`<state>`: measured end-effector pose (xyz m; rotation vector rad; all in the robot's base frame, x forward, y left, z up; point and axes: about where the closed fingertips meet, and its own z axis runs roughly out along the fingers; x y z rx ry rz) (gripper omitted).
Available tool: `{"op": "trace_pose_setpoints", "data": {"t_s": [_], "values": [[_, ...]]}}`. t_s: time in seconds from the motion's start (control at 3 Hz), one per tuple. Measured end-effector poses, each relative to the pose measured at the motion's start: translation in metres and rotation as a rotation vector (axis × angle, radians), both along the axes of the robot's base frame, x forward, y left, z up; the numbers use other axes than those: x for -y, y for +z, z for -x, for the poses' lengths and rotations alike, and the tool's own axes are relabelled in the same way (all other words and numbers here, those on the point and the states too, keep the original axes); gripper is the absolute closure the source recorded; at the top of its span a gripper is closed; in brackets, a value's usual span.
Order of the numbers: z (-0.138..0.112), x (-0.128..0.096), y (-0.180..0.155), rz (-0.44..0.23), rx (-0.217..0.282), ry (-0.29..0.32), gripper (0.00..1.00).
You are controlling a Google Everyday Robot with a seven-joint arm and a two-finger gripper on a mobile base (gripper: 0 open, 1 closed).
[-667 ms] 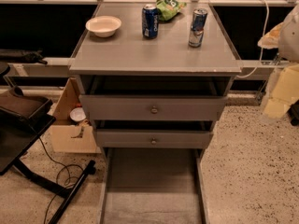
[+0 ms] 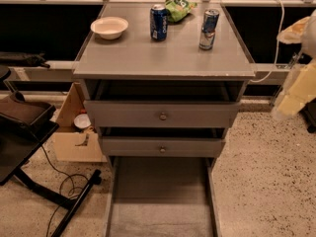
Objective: Place redbull can into bottom drawer
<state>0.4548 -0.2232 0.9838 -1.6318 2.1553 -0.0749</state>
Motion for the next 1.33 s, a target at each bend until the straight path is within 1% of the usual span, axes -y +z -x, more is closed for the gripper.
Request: {"op": "trace_pose_setpoints", "data": {"t_s": [0.33,0.67,1.0,1.33], "values": [[-0.046,0.028,0.009,-0.214,0.149,-0.059,0.00],[-0.105,0.046,0.024,-0.463,0.304,-0.116,0.00],[-0.160,0.033,0.028,-0.686,0.381,-0.145,0.00],[-0.207,0.025,0.025,-0.865,0.461,-0.219,0.00]]}}
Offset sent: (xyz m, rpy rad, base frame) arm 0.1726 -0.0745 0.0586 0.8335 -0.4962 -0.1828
